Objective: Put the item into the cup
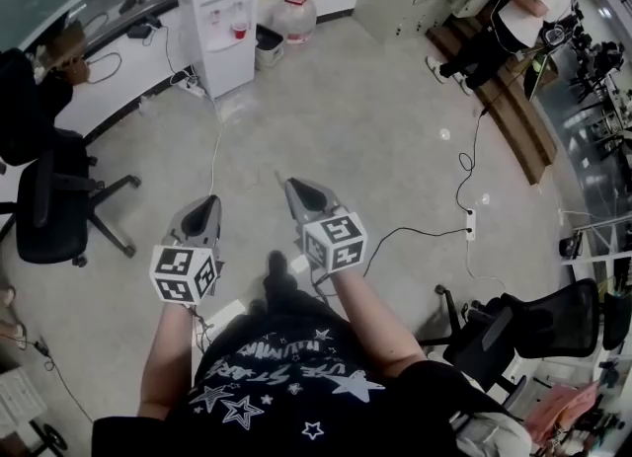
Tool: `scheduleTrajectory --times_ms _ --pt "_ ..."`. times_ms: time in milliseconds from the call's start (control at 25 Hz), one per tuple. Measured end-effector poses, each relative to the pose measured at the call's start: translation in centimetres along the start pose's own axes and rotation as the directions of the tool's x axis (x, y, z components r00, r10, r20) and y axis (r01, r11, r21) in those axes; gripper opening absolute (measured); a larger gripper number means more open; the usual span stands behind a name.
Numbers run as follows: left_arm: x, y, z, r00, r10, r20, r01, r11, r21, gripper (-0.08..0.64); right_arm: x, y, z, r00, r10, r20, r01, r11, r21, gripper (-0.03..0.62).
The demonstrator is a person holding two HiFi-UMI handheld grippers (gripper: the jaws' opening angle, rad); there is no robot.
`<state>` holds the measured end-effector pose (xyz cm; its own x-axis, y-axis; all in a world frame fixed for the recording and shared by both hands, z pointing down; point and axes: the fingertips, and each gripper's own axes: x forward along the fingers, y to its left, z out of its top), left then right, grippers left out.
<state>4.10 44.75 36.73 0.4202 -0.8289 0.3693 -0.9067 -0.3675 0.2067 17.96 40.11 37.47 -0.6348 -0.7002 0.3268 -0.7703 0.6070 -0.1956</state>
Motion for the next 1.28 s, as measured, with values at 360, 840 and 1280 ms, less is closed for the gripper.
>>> scheduleTrajectory --times_ms 360,840,1280 --pt "7.4 1.6 3.0 1.000 0.017 -0.010 -0.017 1.000 0.007 0.008 5.9 -6.3 1.9 0.998 0.055 0.003 -0.055 0.997 0.047 0.002" --pt "12.7 3.3 6.9 0.996 0.089 0.017 -0.089 0.996 0.004 0.008 9.6 -11.9 3.6 0.996 0.093 -0.010 -0.092 0.993 0.075 0.002" --pt "16.1 4.9 7.5 0.998 0.067 0.020 -0.066 0.998 -0.018 0.008 11.1 -13.9 3.8 0.997 0.073 -0.036 -0.069 0.994 0.088 0.002"
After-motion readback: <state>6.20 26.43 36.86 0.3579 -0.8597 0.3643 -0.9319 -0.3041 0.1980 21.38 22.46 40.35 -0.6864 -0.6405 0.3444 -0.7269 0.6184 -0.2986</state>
